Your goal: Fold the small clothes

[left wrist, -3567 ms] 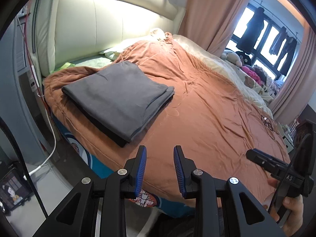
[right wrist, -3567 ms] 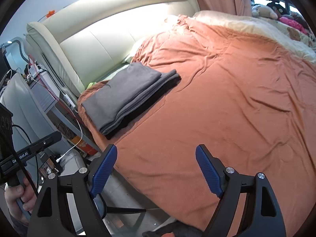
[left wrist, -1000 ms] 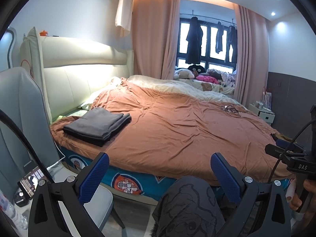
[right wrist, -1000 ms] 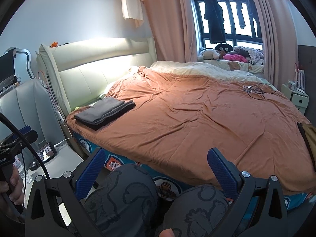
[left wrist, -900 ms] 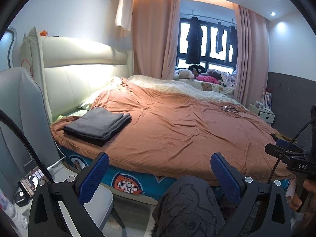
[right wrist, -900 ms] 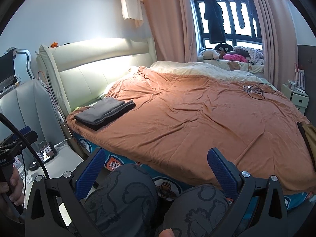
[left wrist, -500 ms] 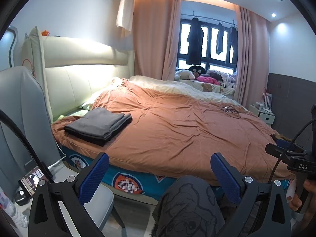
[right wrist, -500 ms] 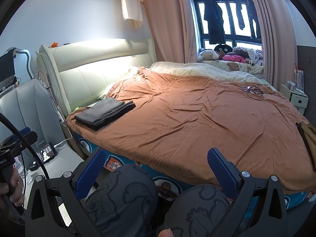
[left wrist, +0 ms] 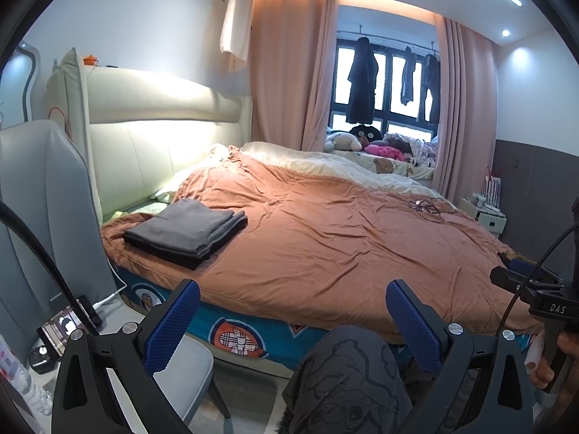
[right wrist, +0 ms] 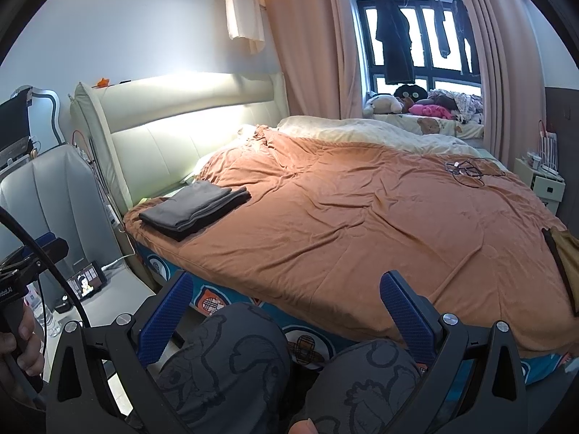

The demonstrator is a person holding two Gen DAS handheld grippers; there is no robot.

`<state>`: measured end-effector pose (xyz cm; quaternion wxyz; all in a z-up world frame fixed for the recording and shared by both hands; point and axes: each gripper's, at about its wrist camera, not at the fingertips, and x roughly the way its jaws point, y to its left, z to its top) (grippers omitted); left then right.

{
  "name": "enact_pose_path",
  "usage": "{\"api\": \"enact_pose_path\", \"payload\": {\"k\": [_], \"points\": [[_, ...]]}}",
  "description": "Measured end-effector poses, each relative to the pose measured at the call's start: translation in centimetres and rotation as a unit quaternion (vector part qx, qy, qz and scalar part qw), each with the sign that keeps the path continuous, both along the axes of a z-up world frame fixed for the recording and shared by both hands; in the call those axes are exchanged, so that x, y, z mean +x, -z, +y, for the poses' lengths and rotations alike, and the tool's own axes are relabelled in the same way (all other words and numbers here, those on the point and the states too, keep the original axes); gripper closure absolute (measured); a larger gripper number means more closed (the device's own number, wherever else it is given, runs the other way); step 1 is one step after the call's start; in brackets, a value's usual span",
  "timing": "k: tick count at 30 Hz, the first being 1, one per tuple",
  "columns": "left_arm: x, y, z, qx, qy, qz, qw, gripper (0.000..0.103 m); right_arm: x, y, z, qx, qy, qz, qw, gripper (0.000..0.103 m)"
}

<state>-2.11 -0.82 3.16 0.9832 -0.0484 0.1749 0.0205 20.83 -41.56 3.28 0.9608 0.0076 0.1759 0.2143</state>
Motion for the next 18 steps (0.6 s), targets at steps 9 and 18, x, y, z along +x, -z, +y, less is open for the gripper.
{"api": "enact_pose_path", "payload": {"k": [9, 18], "points": [[-0.6, -0.1, 0.4, 0.001, -0.006, -0.012, 0.9999, 0.0, -0.1, -0.1, 0.6, 0.004, 0.003, -0.003, 1.0, 0.0], [-2.5, -0.5, 2.7, -0.013, -0.013, -0.041, 0.999, 0.0, -0.4, -1.2, 2.3, -0.004, 0.012, 0.003, 1.0, 0.0]]}}
